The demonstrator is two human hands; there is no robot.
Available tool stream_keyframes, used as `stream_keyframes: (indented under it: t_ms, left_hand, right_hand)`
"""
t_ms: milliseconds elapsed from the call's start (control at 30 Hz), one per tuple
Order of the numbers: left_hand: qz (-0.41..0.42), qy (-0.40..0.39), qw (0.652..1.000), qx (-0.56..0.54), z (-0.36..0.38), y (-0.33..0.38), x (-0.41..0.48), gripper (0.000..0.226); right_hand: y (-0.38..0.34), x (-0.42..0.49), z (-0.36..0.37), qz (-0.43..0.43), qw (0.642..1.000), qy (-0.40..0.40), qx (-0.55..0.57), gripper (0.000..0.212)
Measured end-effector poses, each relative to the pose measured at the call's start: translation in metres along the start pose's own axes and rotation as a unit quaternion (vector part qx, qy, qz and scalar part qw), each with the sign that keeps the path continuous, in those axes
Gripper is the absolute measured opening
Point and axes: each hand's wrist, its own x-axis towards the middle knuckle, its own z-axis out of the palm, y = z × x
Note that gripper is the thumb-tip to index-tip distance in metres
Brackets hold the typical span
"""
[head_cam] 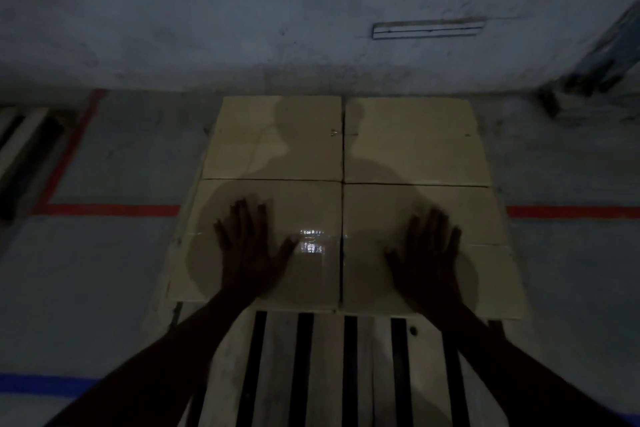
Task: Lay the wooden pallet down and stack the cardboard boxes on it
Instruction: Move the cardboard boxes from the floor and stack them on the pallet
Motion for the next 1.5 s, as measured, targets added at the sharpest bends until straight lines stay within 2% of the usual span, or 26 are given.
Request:
stream_keyframes:
  t_ms: [100,333,500,733,1000,1100,1200,1267,1367,1433,1500]
  left_hand:
    - [0.062,0.003,0.998,0.010,0.001,0.007,0.027,0.093]
    - [0.130,0.029,0.991,-0.018,0.015,0.047,0.099,0.082]
    - [0.104,0.044,0.992,-0.047,0.020,0.058,0.110,0.085]
    - [0.107,0.057,0.991,-0.049,0.010,0.060,0.107,0.104]
    - [0.094,0.019,0.995,-0.025,0.005,0.066,0.107,0.109]
    - [0.098,0.019,0.995,-0.027,0.006,0.067,0.105,0.110]
    - [0.105,0.024,0.994,-0.029,0.010,0.066,0.106,0.113]
    - [0.142,0.029,0.989,-0.036,0.015,0.062,0.106,0.115]
    - [0.283,0.041,0.957,-0.047,0.018,0.054,0.105,0.112]
    - [0.362,0.054,0.929,-0.062,0.018,0.053,0.101,0.111]
    - [0.385,0.064,0.917,-0.078,0.018,0.054,0.098,0.112]
  right_hand:
    - [-0.012,0.033,-0.001,-0.028,0.999,0.017,0.001,0.084]
    - [-0.021,0.125,0.004,-0.058,0.997,0.035,0.033,0.074]
    - [-0.023,0.125,0.017,-0.033,0.998,0.039,0.038,0.071]
    - [-0.026,0.125,0.009,-0.012,0.997,0.051,0.062,0.074]
    - [-0.031,0.131,-0.001,-0.004,0.997,0.062,0.049,0.076]
    - [-0.033,0.156,-0.003,-0.009,0.995,0.086,0.057,0.067]
    - [-0.047,0.213,-0.003,-0.056,0.994,0.063,0.068,0.070]
    - [-0.063,0.260,-0.002,-0.084,0.990,0.011,0.108,0.076]
    - [-0.088,0.321,0.003,-0.117,0.986,-0.043,0.114,0.083]
    - [-0.099,0.348,0.010,-0.103,0.986,-0.076,0.106,0.081]
    - [-0.102,0.357,0.017,-0.085,0.990,-0.080,0.079,0.076]
